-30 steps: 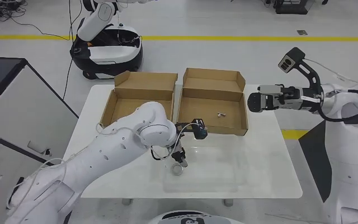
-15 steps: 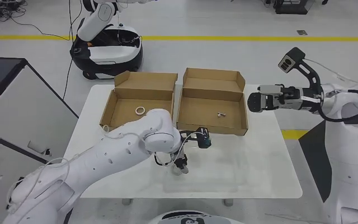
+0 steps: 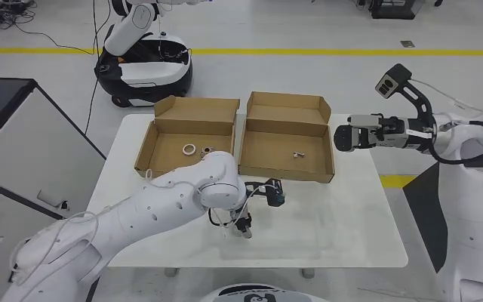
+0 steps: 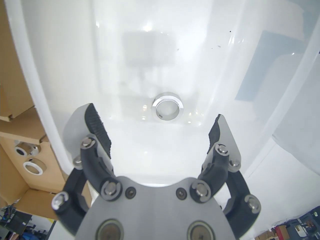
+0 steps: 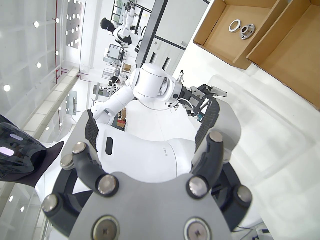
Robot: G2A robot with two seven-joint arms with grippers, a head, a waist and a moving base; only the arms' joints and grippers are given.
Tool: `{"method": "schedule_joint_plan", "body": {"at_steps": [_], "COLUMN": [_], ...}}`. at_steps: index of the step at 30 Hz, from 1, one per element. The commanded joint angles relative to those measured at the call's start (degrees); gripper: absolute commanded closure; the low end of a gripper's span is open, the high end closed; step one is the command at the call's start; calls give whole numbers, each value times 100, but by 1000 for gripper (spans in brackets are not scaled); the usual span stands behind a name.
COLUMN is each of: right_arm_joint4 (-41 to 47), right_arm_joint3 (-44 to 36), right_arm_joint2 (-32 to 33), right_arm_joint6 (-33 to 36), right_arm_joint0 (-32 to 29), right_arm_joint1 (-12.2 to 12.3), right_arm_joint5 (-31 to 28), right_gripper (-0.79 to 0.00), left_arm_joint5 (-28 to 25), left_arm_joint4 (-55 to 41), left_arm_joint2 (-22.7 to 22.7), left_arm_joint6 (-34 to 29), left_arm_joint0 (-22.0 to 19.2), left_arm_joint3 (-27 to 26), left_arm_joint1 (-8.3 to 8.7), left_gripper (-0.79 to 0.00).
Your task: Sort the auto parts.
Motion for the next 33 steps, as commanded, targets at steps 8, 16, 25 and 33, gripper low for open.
{"method": "schedule_joint_plan", "body": {"at_steps": [8,16,25,33], "right_arm_joint4": [0,0,0,0], "right_arm_joint3": [0,0,0,0], "right_arm_joint2": [0,0,0,0], "right_arm_joint6": [0,0,0,0], "right_arm_joint0": [0,0,0,0], "right_arm_joint1": [0,0,0,0], "right_arm_joint5": [0,0,0,0], "right_gripper": [-785,-785,-785,-785], "left_arm_joint5": [-32,-100,-27,59], "left_arm_joint4": [-77,-209,-197,-155], "left_arm_joint2": [371,473,695,831], "left_arm_joint6": [33,101,28,-58], "left_arm_joint0": [-167,-289,-397,-478], "left_arm_joint3": [281,490,663,816], "left_arm_joint1": [-42,-95,-162,-248], "left_gripper": [-785,-628,-560,-511]}}
